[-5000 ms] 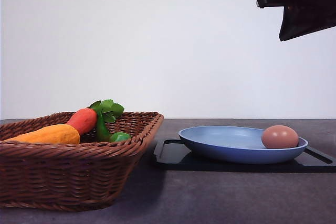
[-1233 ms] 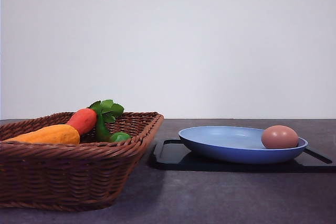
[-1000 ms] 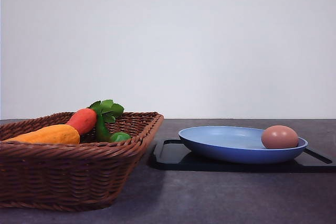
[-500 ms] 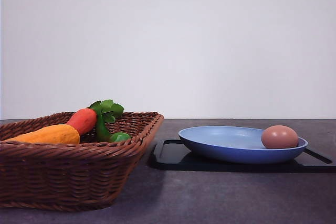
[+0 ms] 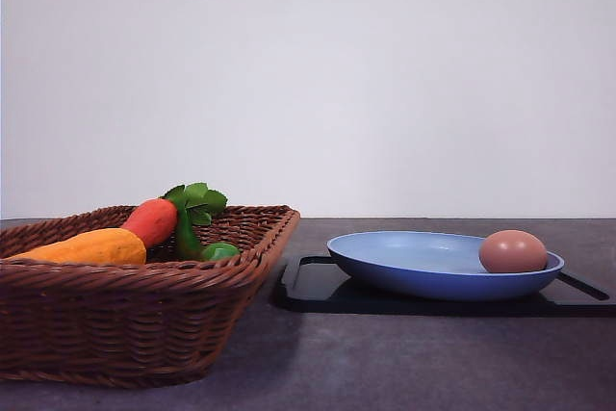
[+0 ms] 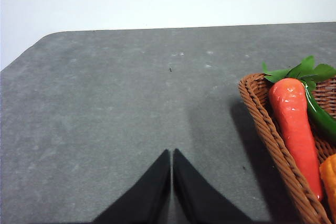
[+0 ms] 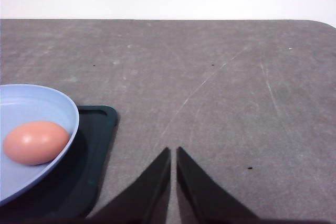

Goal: Transfer egg from basket to plate and serve

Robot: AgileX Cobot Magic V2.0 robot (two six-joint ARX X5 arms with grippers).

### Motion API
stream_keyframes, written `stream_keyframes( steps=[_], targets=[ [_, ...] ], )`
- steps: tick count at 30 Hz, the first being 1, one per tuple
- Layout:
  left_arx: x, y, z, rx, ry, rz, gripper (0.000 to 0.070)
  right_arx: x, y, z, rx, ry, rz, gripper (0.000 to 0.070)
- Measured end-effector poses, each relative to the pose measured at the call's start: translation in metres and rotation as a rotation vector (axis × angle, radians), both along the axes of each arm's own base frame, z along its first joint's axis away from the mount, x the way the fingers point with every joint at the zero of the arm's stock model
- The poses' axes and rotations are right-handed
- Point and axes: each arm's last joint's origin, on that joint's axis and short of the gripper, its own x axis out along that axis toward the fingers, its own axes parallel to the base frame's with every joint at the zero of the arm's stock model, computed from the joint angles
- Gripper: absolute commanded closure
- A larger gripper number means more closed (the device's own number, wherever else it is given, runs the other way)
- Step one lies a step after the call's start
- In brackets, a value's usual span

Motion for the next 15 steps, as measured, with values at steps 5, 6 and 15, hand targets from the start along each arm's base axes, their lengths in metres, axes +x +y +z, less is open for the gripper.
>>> stream_keyframes(
  steps=[5,6,15],
  targets=[
    [0.0,0.0,0.0,0.0,0.0,0.0,0.07,0.0,0.0,0.0,0.0,0.0,0.0,0.07],
    [0.0,0.0,0.0,0.0,0.0,0.0,0.07,0.0,0.0,0.0,0.0,0.0,0.0,0.07],
    [0.0,0.0,0.0,0.0,0.0,0.0,0.07,0.0,0.0,0.0,0.0,0.0,0.0,0.07]
  ],
)
